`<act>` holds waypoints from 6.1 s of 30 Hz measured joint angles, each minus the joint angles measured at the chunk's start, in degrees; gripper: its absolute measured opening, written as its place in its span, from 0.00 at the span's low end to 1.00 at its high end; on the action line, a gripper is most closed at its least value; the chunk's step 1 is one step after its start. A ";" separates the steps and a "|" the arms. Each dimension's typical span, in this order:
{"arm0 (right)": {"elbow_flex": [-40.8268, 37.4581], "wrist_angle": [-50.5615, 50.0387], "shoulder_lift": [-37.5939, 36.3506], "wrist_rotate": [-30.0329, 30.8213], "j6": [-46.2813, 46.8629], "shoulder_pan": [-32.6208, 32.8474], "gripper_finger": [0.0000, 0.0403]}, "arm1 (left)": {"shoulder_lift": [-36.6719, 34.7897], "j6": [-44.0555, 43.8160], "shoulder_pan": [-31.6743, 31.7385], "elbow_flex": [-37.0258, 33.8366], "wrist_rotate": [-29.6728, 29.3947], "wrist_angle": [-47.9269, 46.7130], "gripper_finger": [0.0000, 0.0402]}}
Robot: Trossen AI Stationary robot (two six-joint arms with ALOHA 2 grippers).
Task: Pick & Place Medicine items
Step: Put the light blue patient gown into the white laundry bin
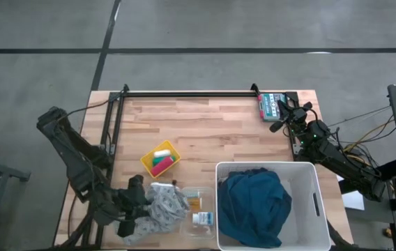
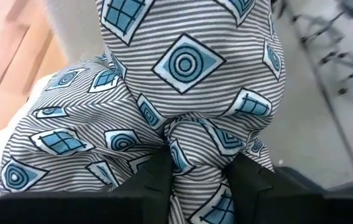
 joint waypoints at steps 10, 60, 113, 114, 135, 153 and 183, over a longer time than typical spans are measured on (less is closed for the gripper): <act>0.00 0.00 0.00 -0.01 0.00 0.01 0.02 | -0.48 2.99 0.21 -0.04 0.22 9.30 0.24; 0.00 0.00 -0.02 -0.01 0.00 0.00 0.02 | -1.73 22.84 5.48 -0.04 0.23 50.13 0.24; 0.00 0.01 -0.02 -0.01 0.00 0.01 0.02 | -1.33 17.72 21.75 -0.06 3.11 63.31 0.24; 0.00 0.00 -0.01 -0.01 0.00 0.01 0.02 | -1.12 17.73 21.95 -0.07 3.21 63.43 0.24; 0.00 0.01 0.00 0.00 0.00 0.00 0.02 | 12.90 17.92 25.53 14.86 4.05 58.51 0.24; 0.00 0.00 0.00 -0.02 0.00 0.02 0.02 | 27.94 22.79 26.83 32.35 5.79 50.33 0.24; 0.00 0.00 0.06 0.00 0.00 0.00 0.02 | 39.81 22.29 30.79 34.01 6.07 50.57 0.24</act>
